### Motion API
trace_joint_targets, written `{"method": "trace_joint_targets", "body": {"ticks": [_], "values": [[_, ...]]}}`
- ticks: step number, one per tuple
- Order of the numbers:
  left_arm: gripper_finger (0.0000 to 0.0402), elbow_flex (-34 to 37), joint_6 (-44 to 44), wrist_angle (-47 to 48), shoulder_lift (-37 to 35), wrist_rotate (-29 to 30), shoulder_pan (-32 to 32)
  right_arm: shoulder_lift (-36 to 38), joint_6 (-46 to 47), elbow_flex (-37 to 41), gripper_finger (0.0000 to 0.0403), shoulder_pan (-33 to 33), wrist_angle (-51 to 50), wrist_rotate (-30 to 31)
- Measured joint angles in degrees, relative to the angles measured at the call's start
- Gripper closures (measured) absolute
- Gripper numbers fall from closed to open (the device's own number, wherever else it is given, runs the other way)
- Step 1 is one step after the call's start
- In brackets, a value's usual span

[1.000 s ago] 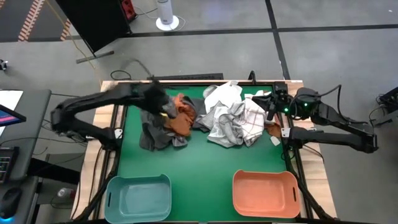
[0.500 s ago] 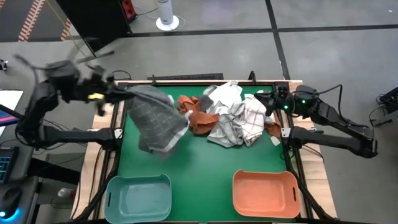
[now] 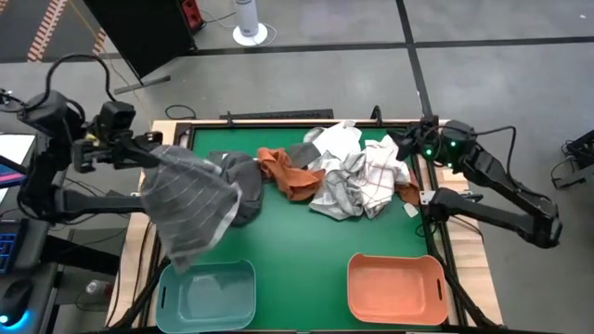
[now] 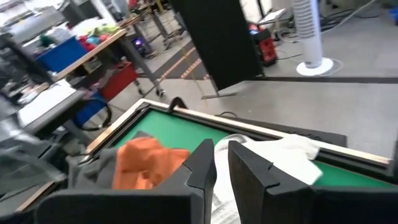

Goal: Sort towels by color in basket
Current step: Put the gray checkered towel into the green bin

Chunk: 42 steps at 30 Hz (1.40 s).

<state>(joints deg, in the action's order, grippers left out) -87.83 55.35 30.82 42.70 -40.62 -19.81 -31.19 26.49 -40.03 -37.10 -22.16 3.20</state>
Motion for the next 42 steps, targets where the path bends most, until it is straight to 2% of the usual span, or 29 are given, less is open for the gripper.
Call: {"method": "trace_joint_targets", "body": {"ticks": [4,7,15,20,25,30,34,39,42], "values": [[0.0401,0.0,6.6,-10.5,0.0,-1.2,1.9,-1.2,0.0,0.0,0.0327,-2.6,-1.0,0.0],[0.0401,-0.1,12.2,-13.0,0.3,-1.5,3.3,-2.6,0.0,0.0,0.0327,-4.6,-2.8,0.0],[0.0401,0.1,15.2,-9.6,4.1,-7.8,7.9,-6.7,3.2,0.0,0.0327,-7.2,-4.4,-0.1],[0.0401,0.1,22.7,-3.2,5.2,-13.1,13.0,-8.7,3.5,0.0,0.0327,-7.3,-4.3,-0.1],[0.0401,0.1,27.0,3.6,5.2,-14.7,17.9,-9.8,3.3,0.0,0.0327,-8.1,-4.0,-0.3],[0.0401,0.0,23.2,14.2,6.4,-15.1,22.2,-9.8,2.6,0.0,0.0327,-9.4,-3.9,-0.3],[0.0401,0.0,19.2,21.7,10.2,-16.3,26.6,-9.8,0.6,0.0,0.0327,-10.4,-3.7,-0.3],[0.0401,0.0,18.8,16.9,14.9,-16.4,34.6,-9.8,0.1,0.0,0.0327,-11.1,-3.6,-0.3],[0.0401,0.0,22.5,11.6,16.4,-14.9,39.3,-9.8,0.0,0.0,0.0327,-11.1,-3.5,-0.3]]}}
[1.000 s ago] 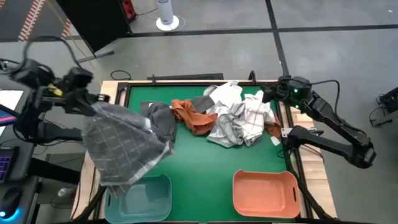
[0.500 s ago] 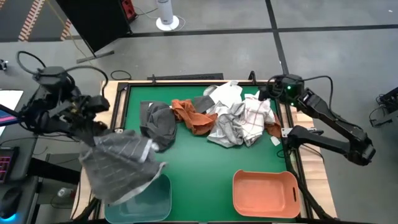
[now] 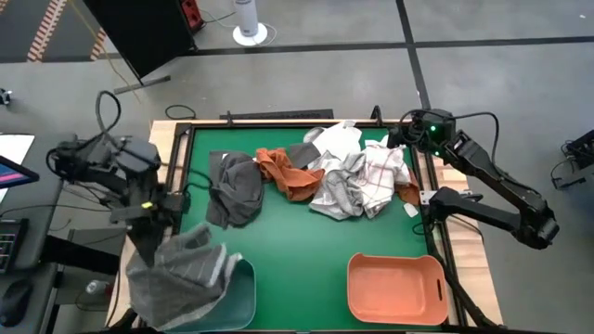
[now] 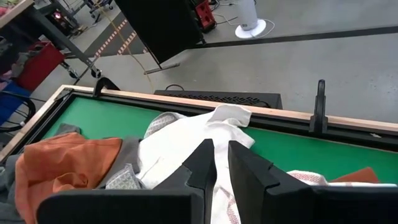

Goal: Sort towels by color in basket
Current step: Put the gray checkered towel into the green bin

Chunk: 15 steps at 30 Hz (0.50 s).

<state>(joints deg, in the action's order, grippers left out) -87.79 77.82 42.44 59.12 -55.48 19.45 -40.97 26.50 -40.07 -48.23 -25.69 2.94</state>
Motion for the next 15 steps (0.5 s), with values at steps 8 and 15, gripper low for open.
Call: {"method": "trace_joint_targets", "body": {"ticks": [8,15], "values": [[0.0401,-1.2,15.1,-12.2,2.5,9.2,9.3,0.0,-1.3,0.0,0.0327,0.0,0.0,0.0],[0.0401,-5.3,23.7,-3.9,4.7,7.5,19.0,0.0,-3.1,0.0,0.0327,0.0,0.0,-0.1]]}}
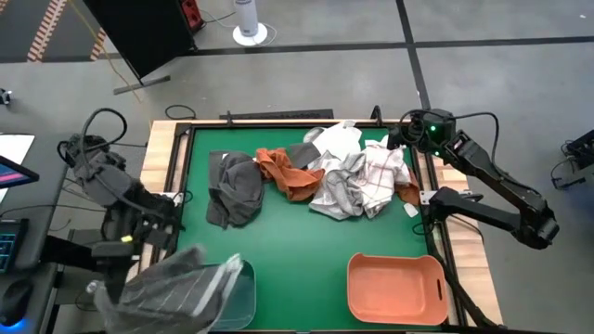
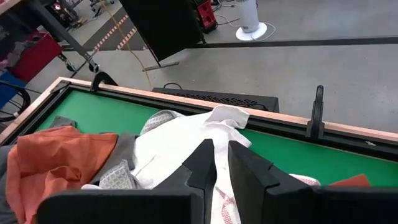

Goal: Sort towels by color in basket
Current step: Put the gray checkered towel into the green bin

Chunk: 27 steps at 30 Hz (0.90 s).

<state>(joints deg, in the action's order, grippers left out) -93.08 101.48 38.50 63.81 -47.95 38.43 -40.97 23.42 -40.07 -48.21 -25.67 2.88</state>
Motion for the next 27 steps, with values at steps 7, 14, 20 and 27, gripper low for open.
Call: {"method": "trace_joint_targets", "body": {"ticks": [7,14,20,27], "values": [[0.0401,-3.7,3.0,4.0,-0.2,1.9,2.4,-0.4,0.0,0.0,0.0327,0.0,1.3,0.0],[0.0401,-5.9,-11.0,12.7,0.1,11.6,2.0,-0.4,0.5,0.0,0.0327,0.4,1.8,0.0],[0.0401,-5.9,-30.2,28.2,2.2,17.6,0.2,-0.4,0.5,0.0,0.0327,0.5,1.8,-0.1],[0.0401,-5.9,-48.1,40.0,5.2,35.3,-1.2,-0.4,0.8,0.0,0.0327,0.5,1.7,-0.1]]}}
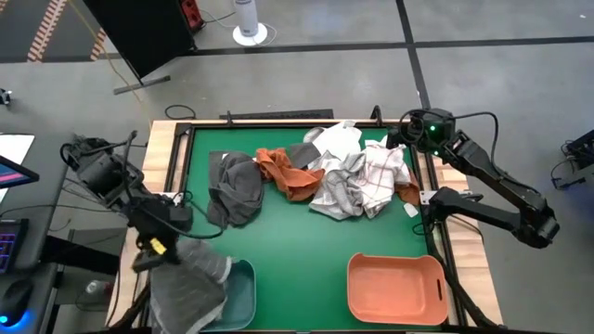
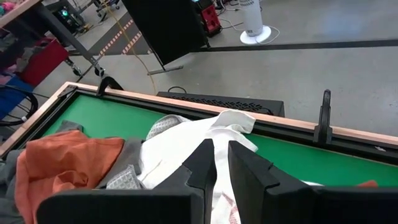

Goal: Sort towels by color in basket
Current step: Put the gray checkered towel into the green bin

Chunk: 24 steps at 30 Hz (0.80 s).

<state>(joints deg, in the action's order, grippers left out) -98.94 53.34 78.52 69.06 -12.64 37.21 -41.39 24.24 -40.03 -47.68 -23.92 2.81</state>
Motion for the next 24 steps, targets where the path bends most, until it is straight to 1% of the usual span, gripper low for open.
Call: {"method": "trace_joint_targets", "body": {"ticks": [3,7,12,14,16,17,19,24], "values": [[0.0401,-0.6,-4.0,-0.3,0.0,7.7,-0.9,0.0,1.2,0.0,0.0327,0.0,0.0,0.0],[0.0401,-3.7,-8.4,-0.4,0.0,19.6,-1.0,0.0,1.2,0.0,0.0327,0.0,0.0,0.0],[0.0401,-8.8,-17.7,-5.0,-0.1,30.3,-1.0,0.0,1.2,0.0,0.0327,0.0,0.0,0.0],[0.0401,-10.1,-20.5,-7.1,-0.1,33.5,-1.0,0.0,1.2,0.0,0.0327,0.0,0.0,0.0],[0.0401,-10.2,-22.2,-7.7,-0.2,33.7,-1.0,0.0,1.2,0.0,0.0327,0.0,0.0,0.0],[0.0401,-10.0,-22.4,-7.5,0.1,32.8,-1.0,0.0,1.2,0.0,0.0327,0.0,0.0,0.0],[0.0401,-8.9,-22.3,-7.4,0.7,28.7,-1.0,0.0,1.2,0.0,0.0327,0.0,0.0,0.0],[0.0401,-7.5,-19.7,-9.0,4.2,15.9,-1.0,0.0,0.7,0.0,0.0327,-0.1,-0.1,0.0]]}}
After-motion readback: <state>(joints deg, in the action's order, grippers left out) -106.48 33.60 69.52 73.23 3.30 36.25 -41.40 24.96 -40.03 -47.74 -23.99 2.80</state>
